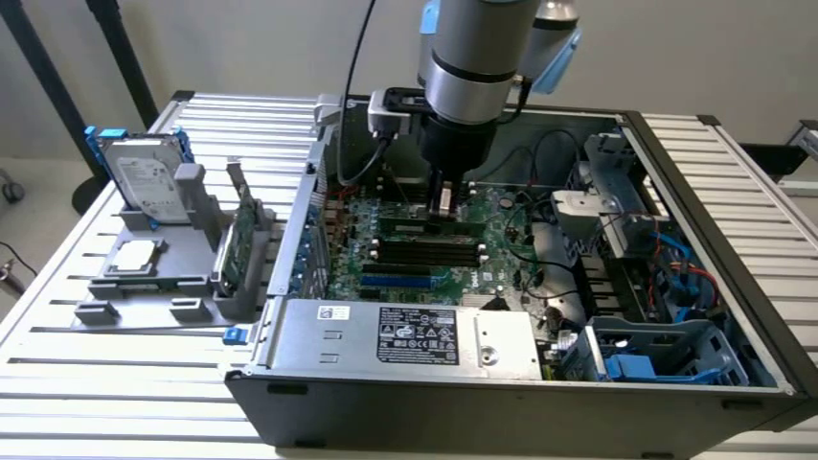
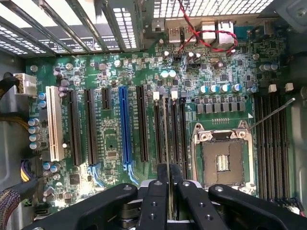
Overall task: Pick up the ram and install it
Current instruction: 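Insert the ram into the slot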
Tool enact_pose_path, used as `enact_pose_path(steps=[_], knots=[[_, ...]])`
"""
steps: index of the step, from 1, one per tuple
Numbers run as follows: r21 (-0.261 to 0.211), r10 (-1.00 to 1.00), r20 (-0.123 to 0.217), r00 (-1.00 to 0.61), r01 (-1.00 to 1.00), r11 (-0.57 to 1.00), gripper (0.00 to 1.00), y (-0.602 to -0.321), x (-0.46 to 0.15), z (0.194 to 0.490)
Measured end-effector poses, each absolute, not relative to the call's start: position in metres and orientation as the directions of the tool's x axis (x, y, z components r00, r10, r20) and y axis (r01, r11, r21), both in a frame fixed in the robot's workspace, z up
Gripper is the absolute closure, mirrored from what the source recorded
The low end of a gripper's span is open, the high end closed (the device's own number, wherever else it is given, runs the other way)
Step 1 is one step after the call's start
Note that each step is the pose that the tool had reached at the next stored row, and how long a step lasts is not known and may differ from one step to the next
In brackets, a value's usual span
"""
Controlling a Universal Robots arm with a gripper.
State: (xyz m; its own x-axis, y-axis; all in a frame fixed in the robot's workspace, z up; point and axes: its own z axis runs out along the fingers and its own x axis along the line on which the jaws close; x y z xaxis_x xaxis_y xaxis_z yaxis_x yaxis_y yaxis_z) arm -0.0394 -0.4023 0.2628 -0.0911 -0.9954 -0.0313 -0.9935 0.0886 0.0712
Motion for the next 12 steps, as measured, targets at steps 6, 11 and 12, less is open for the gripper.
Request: enact_pose_path(steps=[6, 11, 12], knots=[[0.064, -0.996, -0.032, -0.087, -0.994, 0.085, 0.86, -0.404, -0.039, 0.255], [0.058, -0.996, -0.032, -0.087, -0.995, 0.085, 0.86, -0.404, -0.04, 0.246], [0.057, -0.996, -0.032, -0.087, -0.995, 0.085, 0.86, -0.404, -0.041, 0.245]])
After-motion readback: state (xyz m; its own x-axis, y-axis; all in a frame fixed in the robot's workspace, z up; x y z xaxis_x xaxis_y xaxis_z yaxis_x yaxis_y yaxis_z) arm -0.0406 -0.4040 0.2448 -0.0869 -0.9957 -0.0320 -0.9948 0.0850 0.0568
